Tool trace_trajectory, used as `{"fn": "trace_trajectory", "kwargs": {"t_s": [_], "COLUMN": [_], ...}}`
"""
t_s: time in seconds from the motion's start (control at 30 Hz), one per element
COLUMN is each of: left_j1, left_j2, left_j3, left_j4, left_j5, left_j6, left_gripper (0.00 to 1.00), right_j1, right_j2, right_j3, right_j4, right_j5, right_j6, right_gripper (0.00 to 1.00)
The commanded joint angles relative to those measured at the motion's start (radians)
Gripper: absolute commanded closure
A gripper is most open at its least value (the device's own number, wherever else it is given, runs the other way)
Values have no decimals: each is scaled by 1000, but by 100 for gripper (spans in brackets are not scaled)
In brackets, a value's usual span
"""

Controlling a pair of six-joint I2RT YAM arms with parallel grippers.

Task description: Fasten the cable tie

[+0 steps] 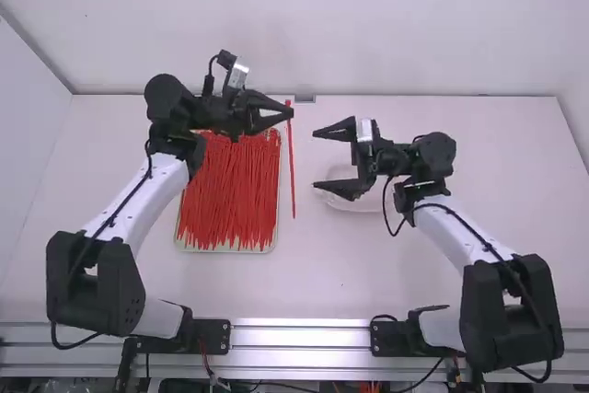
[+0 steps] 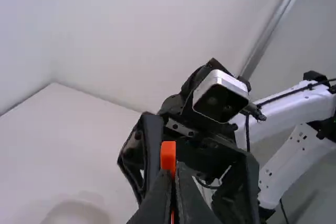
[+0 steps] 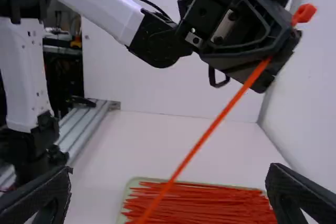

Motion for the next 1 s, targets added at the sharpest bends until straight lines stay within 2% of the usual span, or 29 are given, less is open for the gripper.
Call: {"fn": "trace_trajectory", "kwargs": {"t_s": [0.0,0.3,0.43,0.5,0.7,0.8,0.97], "left_j1": [20,25,24,23,20,20,20], "left_j2": [-5,-4,0,17,52,85,135], "left_j3": [28,40,96,160,270,306,320], "left_j4": [5,-31,-198,-369,-650,-703,-703], "left_j5": [-50,-102,-101,-126,-204,-197,-109], "left_j6": [-84,-100,-27,48,81,33,-74], "left_gripper": [98,98,98,98,98,98,98], "right_j1": [-23,-36,-34,-40,-41,-43,-27], "right_j2": [0,0,0,0,0,0,0], "right_j3": [32,32,24,9,-42,-68,-92], "right_j4": [6,-2,-7,-8,3,3,4], "right_j5": [-19,-23,-62,-114,-149,-124,-98], "right_j6": [-90,-316,-502,-673,-978,-1099,-1213], "right_gripper": [2,1,1,1,1,1,1]}}
